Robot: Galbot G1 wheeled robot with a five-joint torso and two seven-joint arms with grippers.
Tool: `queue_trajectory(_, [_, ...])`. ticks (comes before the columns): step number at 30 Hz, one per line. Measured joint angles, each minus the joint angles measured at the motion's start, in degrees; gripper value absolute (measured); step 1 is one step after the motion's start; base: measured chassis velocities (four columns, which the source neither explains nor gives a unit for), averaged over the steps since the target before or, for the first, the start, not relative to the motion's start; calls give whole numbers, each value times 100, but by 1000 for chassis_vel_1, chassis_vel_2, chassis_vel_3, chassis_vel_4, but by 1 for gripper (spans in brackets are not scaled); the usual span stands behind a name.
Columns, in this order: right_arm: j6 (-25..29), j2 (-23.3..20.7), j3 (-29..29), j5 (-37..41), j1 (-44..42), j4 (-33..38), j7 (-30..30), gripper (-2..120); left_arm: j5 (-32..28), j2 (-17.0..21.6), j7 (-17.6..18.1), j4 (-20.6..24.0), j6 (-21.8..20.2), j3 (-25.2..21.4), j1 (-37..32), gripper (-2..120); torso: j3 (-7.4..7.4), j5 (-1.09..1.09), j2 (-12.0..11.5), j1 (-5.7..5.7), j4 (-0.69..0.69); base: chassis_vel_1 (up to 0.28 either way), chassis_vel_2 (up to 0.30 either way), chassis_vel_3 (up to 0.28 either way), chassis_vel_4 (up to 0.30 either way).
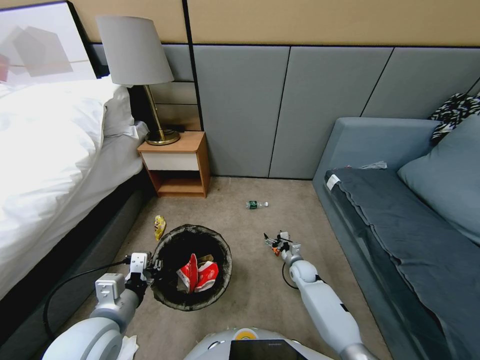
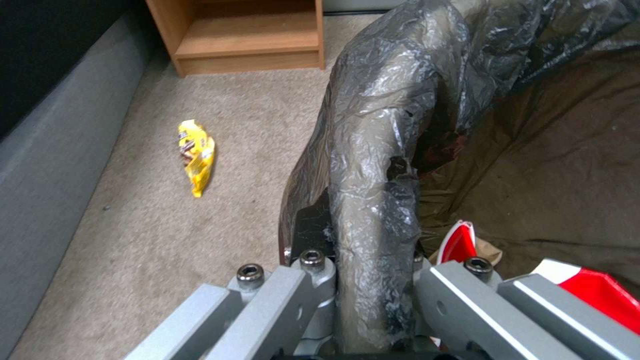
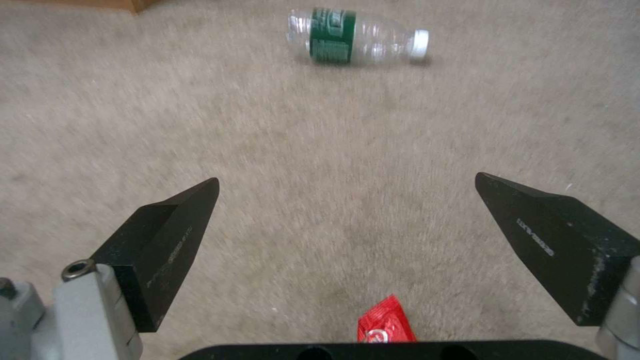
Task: Pick up the trash bin, then pick up the garbage from the floor and place it into the trash bin.
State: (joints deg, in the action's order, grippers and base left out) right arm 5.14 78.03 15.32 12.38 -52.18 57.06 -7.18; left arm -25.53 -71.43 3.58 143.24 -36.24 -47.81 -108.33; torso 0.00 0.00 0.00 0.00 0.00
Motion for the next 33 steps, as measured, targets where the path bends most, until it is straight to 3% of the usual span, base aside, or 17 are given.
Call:
queue_trajectory(16, [944, 411, 255, -461, 831, -1986, -254, 100, 52, -12, -14, 0, -24, 14, -88, 2, 0, -1, 0, -1, 0, 0, 0, 0, 0])
queue_trajectory(22, [1746, 703, 369, -526, 1322, -3165, -378, 100, 46, 1, -19, 0, -33, 18, -104, 2, 0, 0, 0, -1, 2, 0, 0, 0, 0])
queue_trajectory(33, [1840, 752, 378, -496, 1412, -3552, -382, 100, 46, 13, -24, 0, -33, 30, -119, 2, 0, 0, 0, -1, 0, 0, 0, 0, 0])
